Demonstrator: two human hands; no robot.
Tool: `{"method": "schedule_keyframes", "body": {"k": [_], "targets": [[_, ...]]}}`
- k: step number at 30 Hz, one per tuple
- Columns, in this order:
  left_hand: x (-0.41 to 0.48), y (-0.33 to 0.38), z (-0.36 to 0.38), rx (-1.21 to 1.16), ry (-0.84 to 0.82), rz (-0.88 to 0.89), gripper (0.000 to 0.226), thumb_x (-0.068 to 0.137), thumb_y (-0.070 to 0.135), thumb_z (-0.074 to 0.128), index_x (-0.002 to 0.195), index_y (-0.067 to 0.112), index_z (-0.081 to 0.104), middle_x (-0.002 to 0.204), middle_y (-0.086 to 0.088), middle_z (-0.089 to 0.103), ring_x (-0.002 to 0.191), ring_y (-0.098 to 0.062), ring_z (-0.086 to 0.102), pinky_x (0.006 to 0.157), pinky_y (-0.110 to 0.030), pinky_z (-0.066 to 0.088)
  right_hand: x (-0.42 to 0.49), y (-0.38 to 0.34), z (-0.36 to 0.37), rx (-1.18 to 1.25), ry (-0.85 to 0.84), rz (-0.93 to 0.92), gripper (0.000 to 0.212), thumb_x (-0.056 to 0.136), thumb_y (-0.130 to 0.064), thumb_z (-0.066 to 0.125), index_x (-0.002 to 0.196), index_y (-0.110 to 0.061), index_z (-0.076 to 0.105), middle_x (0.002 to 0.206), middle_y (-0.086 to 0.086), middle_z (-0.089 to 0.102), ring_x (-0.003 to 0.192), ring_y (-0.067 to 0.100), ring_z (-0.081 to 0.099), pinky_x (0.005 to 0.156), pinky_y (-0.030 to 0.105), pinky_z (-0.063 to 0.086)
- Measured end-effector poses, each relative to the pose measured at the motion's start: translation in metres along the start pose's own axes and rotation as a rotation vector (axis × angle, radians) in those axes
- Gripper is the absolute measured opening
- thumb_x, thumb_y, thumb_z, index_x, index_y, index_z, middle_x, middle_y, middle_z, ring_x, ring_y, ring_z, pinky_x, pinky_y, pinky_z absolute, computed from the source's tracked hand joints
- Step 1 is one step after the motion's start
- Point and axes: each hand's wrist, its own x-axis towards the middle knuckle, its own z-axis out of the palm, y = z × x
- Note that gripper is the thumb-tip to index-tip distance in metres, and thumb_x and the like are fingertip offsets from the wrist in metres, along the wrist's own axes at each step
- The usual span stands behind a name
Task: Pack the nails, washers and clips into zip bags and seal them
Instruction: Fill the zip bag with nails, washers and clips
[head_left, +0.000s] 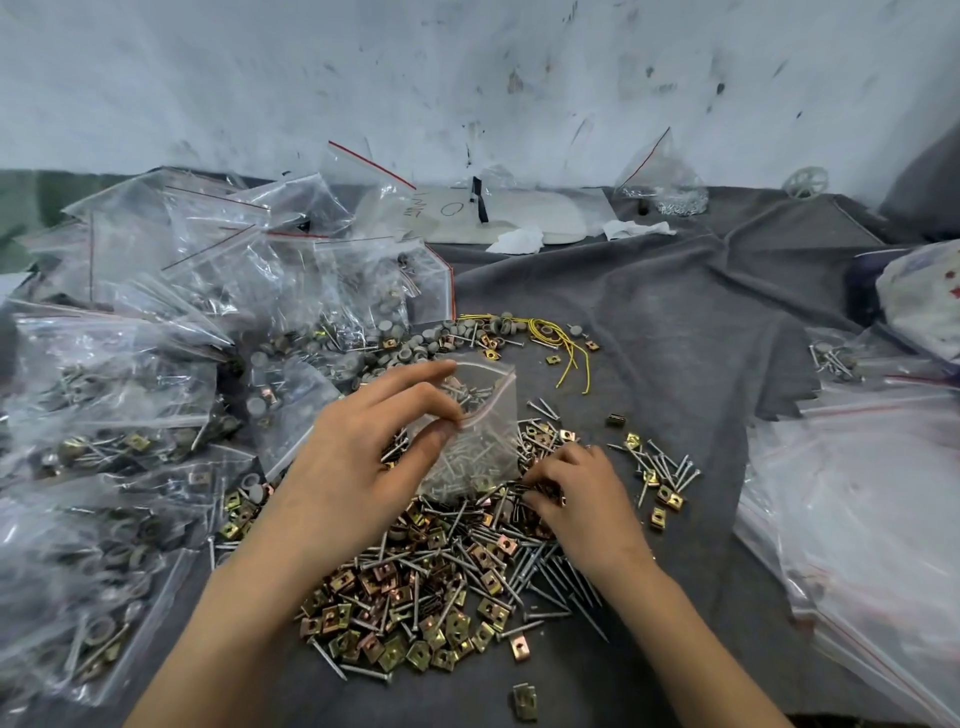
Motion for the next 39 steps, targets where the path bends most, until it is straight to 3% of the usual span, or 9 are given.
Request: {"method": "schedule_keyframes", "body": {"k": [3, 6, 9, 14, 17, 20, 23, 27, 39], "targets": [[0.000, 0.000, -0.001, 0.003, 0.006, -0.001, 0.010, 0.087, 0.022, 0.058, 0.090, 0.021, 0.067, 0.127, 0.011, 0.059, 0.118, 0.003, 0.052, 0.101, -0.009, 0.034, -0.001, -0.003, -0.005, 0.107, 0.077, -0.010, 0.013, 0.088, -0.024, 0.065, 0.100, -0.022, 0.070, 0.099, -0.009, 0.059, 0.103, 0.012, 0.047, 0.085, 0.023, 0.037], [-0.001, 0.002, -0.001, 0.016, -0.004, 0.006, 0.010, 0.087, 0.021, 0.058, 0.090, 0.019, 0.068, 0.128, 0.009, 0.059, 0.118, 0.000, 0.054, 0.102, -0.013, 0.037, -0.003, -0.016, -0.027, 0.456, 0.299, 0.032, 0.011, 0.085, -0.014, 0.068, 0.091, -0.023, 0.071, 0.090, -0.010, 0.066, 0.090, 0.011, 0.059, 0.081, 0.025, 0.044], [0.000, 0.005, 0.001, 0.031, -0.018, 0.040, 0.005, 0.087, 0.017, 0.063, 0.089, 0.019, 0.068, 0.128, 0.006, 0.059, 0.115, -0.003, 0.056, 0.100, -0.014, 0.039, -0.005, -0.040, -0.061, 0.668, 0.447, -0.129, 0.015, 0.085, -0.017, 0.067, 0.092, -0.030, 0.071, 0.091, -0.015, 0.064, 0.089, 0.007, 0.060, 0.076, 0.019, 0.046], [0.001, 0.009, 0.005, 0.029, -0.038, 0.046, 0.006, 0.086, 0.015, 0.064, 0.089, 0.016, 0.069, 0.128, 0.003, 0.060, 0.116, -0.006, 0.057, 0.100, -0.019, 0.041, -0.001, -0.065, -0.080, 0.483, 0.425, -0.350, 0.019, 0.087, -0.015, 0.065, 0.105, -0.018, 0.072, 0.101, -0.003, 0.060, 0.102, 0.014, 0.055, 0.086, 0.023, 0.046], [0.001, 0.009, 0.005, 0.031, -0.021, 0.029, 0.006, 0.087, 0.015, 0.064, 0.090, 0.016, 0.068, 0.128, 0.005, 0.059, 0.115, -0.002, 0.055, 0.100, -0.012, 0.038, -0.001, -0.063, -0.069, 0.605, 0.440, -0.274, 0.027, 0.092, -0.014, 0.059, 0.117, -0.022, 0.066, 0.112, -0.004, 0.056, 0.104, 0.006, 0.055, 0.086, 0.015, 0.045], [0.000, 0.006, 0.002, 0.037, 0.020, 0.002, 0.006, 0.089, 0.017, 0.063, 0.090, 0.017, 0.068, 0.127, 0.008, 0.059, 0.113, 0.002, 0.053, 0.099, -0.009, 0.036, 0.000, -0.050, -0.055, 0.663, 0.570, -0.093, 0.024, 0.091, -0.008, 0.058, 0.107, -0.024, 0.067, 0.105, -0.008, 0.058, 0.089, -0.002, 0.056, 0.077, 0.011, 0.042], [0.000, 0.004, -0.001, 0.030, 0.040, -0.013, 0.009, 0.087, 0.018, 0.060, 0.090, 0.016, 0.068, 0.126, 0.010, 0.059, 0.113, 0.004, 0.052, 0.097, -0.004, 0.033, -0.001, -0.030, -0.035, 0.359, 0.276, 0.056, 0.015, 0.089, -0.012, 0.061, 0.094, -0.022, 0.070, 0.096, -0.005, 0.064, 0.090, 0.009, 0.057, 0.083, 0.028, 0.045], [-0.001, 0.004, -0.001, 0.040, 0.035, -0.008, 0.006, 0.089, 0.013, 0.064, 0.090, 0.016, 0.068, 0.126, 0.009, 0.059, 0.114, 0.003, 0.052, 0.098, -0.004, 0.032, -0.012, -0.020, -0.014, 0.036, -0.157, 0.124, 0.014, 0.087, -0.036, 0.064, 0.096, -0.026, 0.069, 0.101, -0.005, 0.063, 0.104, 0.016, 0.050, 0.089, 0.031, 0.043], [-0.003, 0.005, -0.002, 0.036, 0.019, -0.014, 0.006, 0.089, 0.019, 0.062, 0.090, 0.022, 0.067, 0.129, 0.013, 0.057, 0.118, 0.004, 0.051, 0.100, -0.007, 0.033, -0.016, -0.033, -0.002, -0.149, -0.047, 0.194, 0.032, 0.088, -0.054, 0.055, 0.097, -0.026, 0.068, 0.107, -0.006, 0.060, 0.113, 0.019, 0.043, 0.098, 0.038, 0.034]]}}
